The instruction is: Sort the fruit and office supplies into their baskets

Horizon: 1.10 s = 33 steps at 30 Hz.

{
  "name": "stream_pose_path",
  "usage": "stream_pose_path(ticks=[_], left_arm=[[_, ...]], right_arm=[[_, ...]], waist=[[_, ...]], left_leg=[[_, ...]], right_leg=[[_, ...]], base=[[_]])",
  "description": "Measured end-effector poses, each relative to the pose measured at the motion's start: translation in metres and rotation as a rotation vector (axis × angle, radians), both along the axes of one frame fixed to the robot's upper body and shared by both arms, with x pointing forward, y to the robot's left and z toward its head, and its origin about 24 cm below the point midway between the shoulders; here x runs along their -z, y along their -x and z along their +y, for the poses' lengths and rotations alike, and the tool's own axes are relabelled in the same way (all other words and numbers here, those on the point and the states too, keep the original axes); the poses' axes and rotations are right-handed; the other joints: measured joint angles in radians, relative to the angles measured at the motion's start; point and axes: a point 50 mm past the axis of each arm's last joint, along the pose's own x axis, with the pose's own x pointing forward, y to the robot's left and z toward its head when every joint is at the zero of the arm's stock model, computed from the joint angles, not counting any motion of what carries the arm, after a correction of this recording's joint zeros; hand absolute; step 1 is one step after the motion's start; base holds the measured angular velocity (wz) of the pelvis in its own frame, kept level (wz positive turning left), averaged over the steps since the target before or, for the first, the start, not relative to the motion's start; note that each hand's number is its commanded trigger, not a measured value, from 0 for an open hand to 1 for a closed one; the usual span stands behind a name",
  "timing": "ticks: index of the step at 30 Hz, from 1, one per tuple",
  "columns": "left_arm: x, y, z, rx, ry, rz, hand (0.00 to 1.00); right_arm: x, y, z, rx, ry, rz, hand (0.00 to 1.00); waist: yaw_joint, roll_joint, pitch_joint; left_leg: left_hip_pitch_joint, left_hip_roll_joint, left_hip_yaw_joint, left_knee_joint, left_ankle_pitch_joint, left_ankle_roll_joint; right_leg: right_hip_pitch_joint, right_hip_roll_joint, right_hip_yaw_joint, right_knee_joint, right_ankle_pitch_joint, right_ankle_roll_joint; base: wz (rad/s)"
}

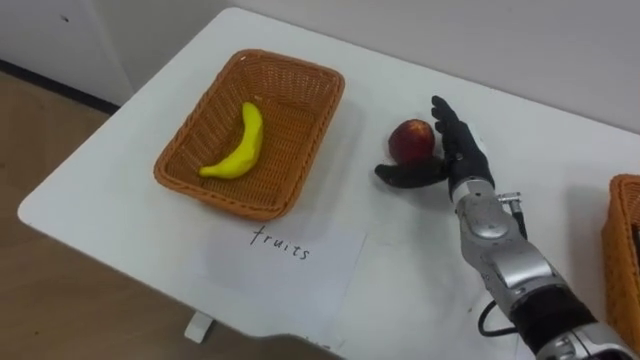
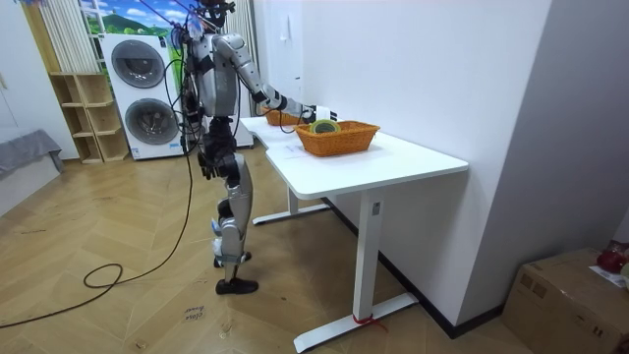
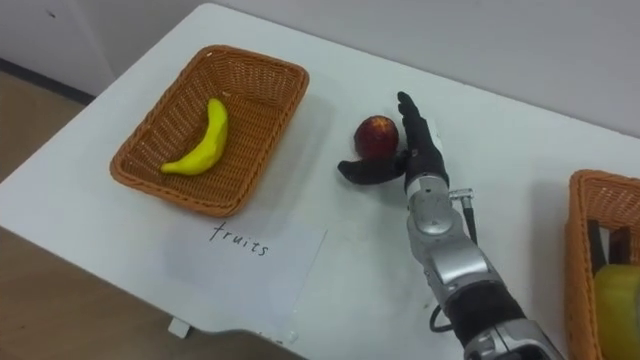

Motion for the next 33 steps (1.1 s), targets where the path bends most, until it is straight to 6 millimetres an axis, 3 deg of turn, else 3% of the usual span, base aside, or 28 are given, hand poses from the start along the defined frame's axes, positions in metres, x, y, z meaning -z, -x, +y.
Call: stream_pose_path(ticks=[6,17,28,33], left_arm=[[-0.0004,0.0004,0.0033,0.005,-0.001,0.009,0.0],[-0.0007,-0.0028,0.0039,0.009,-0.005,0.001,0.0],[-0.0015,-0.0064,0.0039,0.012,-0.019,-0.016,0.0],[-0.0017,-0.0067,0.0042,0.011,-0.028,-0.021,0.0]], right_arm=[[-0.0028,-0.0035,0.0013,0.003,0.009,-0.007,0.0],[-0.0058,-0.01,-0.0002,-0.026,0.104,-0.016,0.0],[-0.0065,-0.0102,-0.0004,-0.034,0.138,-0.024,0.0],[-0.0064,-0.0102,-0.0007,-0.041,0.139,-0.021,0.0]], waist=[[0.002,-0.021,0.0049],[0.007,-0.013,0.0102],[0.007,0.004,-0.0014],[0.007,0.003,-0.0019]], left_leg=[[-0.012,0.0,-0.004,0.003,0.0,-0.001],[-0.031,0.0,-0.005,0.015,0.0,-0.001],[-0.037,0.0,-0.009,0.016,0.001,-0.001],[-0.038,0.0,-0.009,0.016,0.001,-0.001]], right_leg=[[-0.006,0.0,-0.011,-0.001,0.0,0.0],[-0.019,0.0,-0.017,-0.002,0.002,-0.004],[-0.025,0.0,-0.024,-0.002,0.003,-0.005],[-0.026,0.0,-0.023,-0.001,0.003,-0.005]], base=[[0.04],[0.0],[0.0],[0.0]])
